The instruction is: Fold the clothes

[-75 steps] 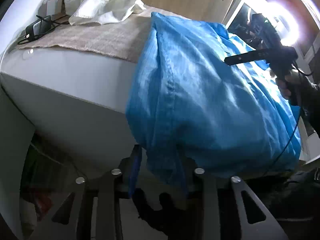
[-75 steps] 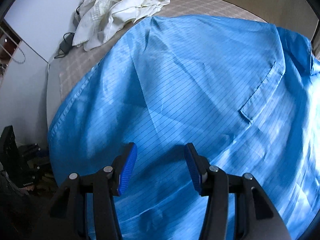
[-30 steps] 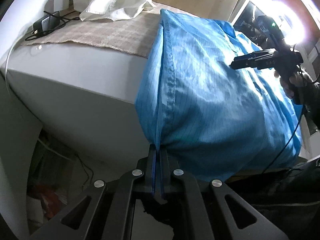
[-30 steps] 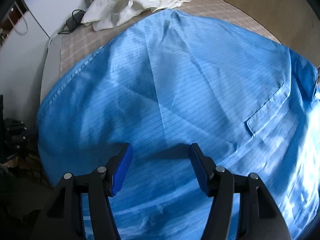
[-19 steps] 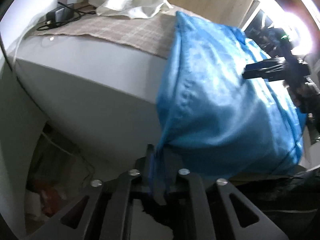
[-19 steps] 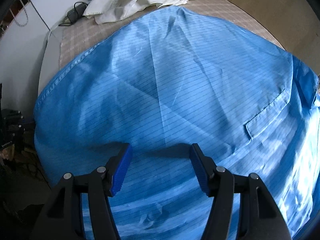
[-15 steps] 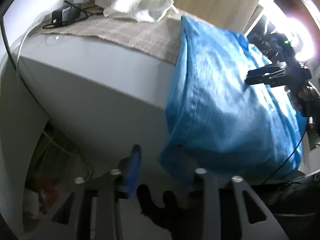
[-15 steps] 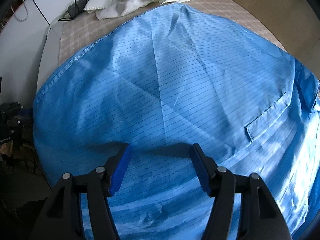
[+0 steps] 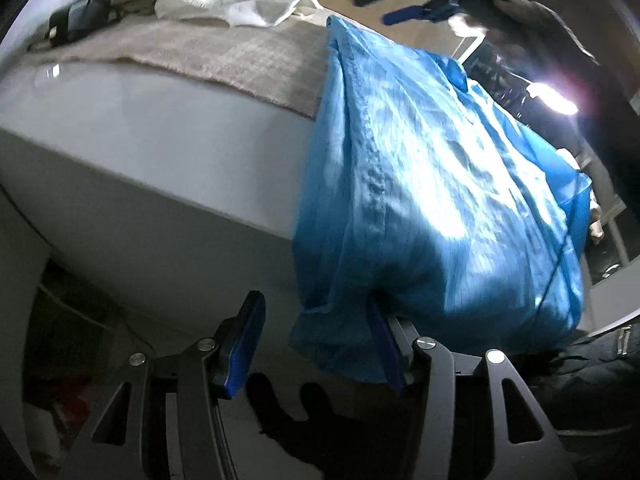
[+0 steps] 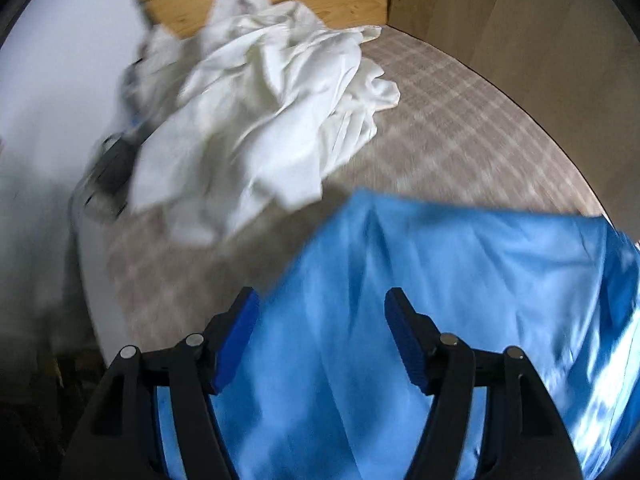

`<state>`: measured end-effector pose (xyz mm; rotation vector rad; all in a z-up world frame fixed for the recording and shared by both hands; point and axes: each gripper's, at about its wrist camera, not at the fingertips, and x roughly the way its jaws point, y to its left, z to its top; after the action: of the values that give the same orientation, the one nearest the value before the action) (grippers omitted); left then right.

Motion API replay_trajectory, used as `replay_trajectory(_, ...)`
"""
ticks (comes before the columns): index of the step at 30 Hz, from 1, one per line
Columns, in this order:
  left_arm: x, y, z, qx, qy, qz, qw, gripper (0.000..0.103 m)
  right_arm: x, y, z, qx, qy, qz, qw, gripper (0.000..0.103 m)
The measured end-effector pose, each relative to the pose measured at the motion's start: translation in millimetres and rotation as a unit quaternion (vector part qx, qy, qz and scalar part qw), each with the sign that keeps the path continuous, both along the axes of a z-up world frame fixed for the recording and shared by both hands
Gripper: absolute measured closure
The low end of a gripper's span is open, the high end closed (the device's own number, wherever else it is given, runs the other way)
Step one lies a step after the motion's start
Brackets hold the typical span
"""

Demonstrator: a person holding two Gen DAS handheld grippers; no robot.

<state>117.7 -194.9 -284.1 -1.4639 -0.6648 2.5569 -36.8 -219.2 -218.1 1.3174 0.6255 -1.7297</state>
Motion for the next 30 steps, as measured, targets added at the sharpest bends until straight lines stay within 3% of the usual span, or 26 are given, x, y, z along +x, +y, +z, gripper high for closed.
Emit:
replay_trajectory(9, -4.9, 0.7, -0.9, -0.002, 0.01, -0.031, 0.9995, 0.052, -35.6, -51.7, -51.4, 0.125, -0.012, -0.062, 0.99, 0.038)
replay_trajectory(13, -8.2, -0.7, -2.7, 0.007, 0.018, -0.049, 0.9986, 0.056, -40.3, -51.2, -55.7, 0.121, -0.023, -0.074, 0.99, 0.034)
replay_trajectory(17, -7.3, 0.3, -1.7, 0.017, 0.033, -0.078, 0.9963, 0.071, -38.8, -50.7, -53.9, 0.111, -0.016, -0.063, 0.992, 0.037)
replay_trajectory(18, -6.7, -0.3, -1.5, 0.015, 0.033, -0.081, 0.9961, 0.072, -39.1, -50.7, -52.1, 0.107, -0.015, -0.061, 0.992, 0.045)
replay_trajectory(19, -6.0, -0.8, -1.2, 0.012, 0.033, -0.084, 0.9959, 0.079, -39.4, -50.7, -50.3, 0.103, -0.013, -0.058, 0.993, 0.064)
replay_trajectory(20, -5.4, -1.4, -1.0, 0.009, 0.033, -0.087, 0.9956, 0.089, -41.0, -49.7, -48.8, 0.097, -0.021, -0.06, 0.993, 0.075)
replay_trajectory(21, -4.6, -2.5, -0.6, 0.009, 0.033, -0.089, 0.9954, 0.089, -43.4, -48.2, -47.4, 0.089, -0.033, -0.064, 0.993, 0.089)
replay_trajectory(25, 0.4, -8.0, 3.5, 0.015, 0.036, -0.093, 0.9949, 0.097, -46.5, -41.2, -39.7, 0.062, -0.051, -0.067, 0.994, 0.098)
replay_trajectory(30, 7.7, -12.9, 17.8, 0.015, 0.042, -0.087, 0.9952, 0.1, -46.5, -28.4, -20.8, 0.026, -0.056, -0.072, 0.995, 0.099)
